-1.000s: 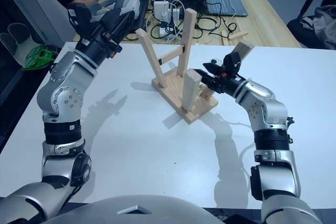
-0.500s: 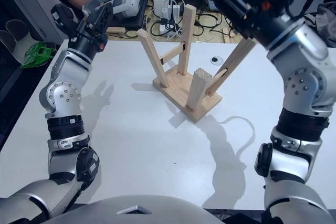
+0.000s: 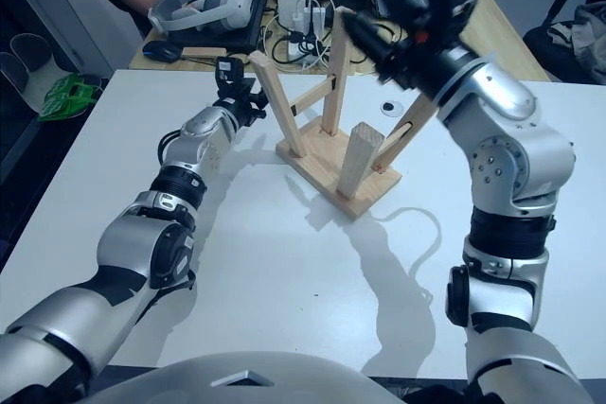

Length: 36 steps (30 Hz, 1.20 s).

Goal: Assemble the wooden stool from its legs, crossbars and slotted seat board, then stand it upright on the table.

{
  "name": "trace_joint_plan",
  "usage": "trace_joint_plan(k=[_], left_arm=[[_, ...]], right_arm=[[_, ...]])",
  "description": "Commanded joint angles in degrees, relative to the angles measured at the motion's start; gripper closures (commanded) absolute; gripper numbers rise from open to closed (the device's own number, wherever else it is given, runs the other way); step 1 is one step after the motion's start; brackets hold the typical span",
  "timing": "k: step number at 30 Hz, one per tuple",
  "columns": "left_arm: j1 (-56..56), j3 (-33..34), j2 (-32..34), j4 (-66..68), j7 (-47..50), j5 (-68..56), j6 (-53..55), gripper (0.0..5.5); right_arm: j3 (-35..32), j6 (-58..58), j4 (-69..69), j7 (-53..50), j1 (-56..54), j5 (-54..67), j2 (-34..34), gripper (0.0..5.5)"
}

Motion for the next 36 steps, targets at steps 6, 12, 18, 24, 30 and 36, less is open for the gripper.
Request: trace_joint_plan(k=[6,12,18,24,30,36], left_arm=[[4.79,-0.66,1.29,-6.07,-17.72,-1.72,1.39,2.88],[17.75,-6.41,2.06,-35.19,-22.25,-4.60,17.48,2.88],[27.89,-9.94,5.14,-60.92,-15.83,-5.31,34.97,2.88],[33.81,-14.40,10.09,-67.77,1.05,8.71,45.39,3.06],[39.17,-21.47,11.90,-63.65,-3.08,8.84,48.20,3.99],[41.37,-24.39,10.81,-60.99,-6.00,7.52,46.89,4.92]], right_arm=[[-14.14,-13.43,11.21,-13.12,6.87,-11.18,-1.56,2.23],[-20.04,-19.42,17.99,-19.02,15.98,-15.89,-0.19,2.23],[-15.41,-16.63,21.11,-10.24,25.84,-16.03,-0.67,2.23],[-5.92,-12.88,21.75,0.84,37.14,-19.97,-3.55,2.42],[3.43,-17.30,22.57,9.48,43.20,-25.30,-5.83,3.46],[8.97,-19.69,22.15,14.91,43.16,-26.43,-6.72,4.54]])
